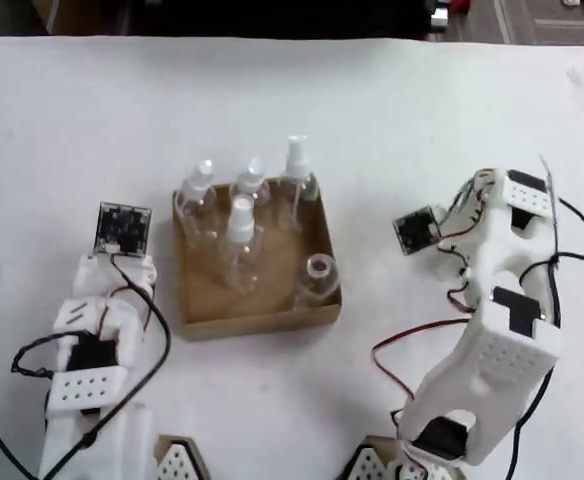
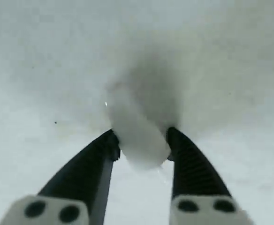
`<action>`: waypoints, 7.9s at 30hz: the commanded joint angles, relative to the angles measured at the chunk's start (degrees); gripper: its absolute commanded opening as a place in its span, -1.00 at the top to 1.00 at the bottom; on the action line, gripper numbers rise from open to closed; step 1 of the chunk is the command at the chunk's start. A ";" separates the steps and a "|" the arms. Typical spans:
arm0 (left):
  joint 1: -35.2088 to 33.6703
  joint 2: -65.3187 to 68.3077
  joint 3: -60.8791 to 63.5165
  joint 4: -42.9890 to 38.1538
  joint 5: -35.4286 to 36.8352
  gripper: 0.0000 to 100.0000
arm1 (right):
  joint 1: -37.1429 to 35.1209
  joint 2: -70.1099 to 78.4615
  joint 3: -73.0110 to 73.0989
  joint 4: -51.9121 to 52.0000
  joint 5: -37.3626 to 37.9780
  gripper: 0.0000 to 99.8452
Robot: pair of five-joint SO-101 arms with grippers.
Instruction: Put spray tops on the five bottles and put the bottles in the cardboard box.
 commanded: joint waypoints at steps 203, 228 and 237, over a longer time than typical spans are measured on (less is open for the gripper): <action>-0.40 -0.66 -1.05 -1.41 -0.70 0.92 | -43.74 -130.42 86.68 -44.70 -131.87 0.97; -0.22 -0.57 -1.05 -1.58 -0.70 0.92 | -44.18 -130.59 73.49 -27.30 -132.40 0.60; -0.40 -0.57 -1.05 -1.58 -0.70 0.92 | -43.47 -130.51 63.91 -12.97 -131.96 0.60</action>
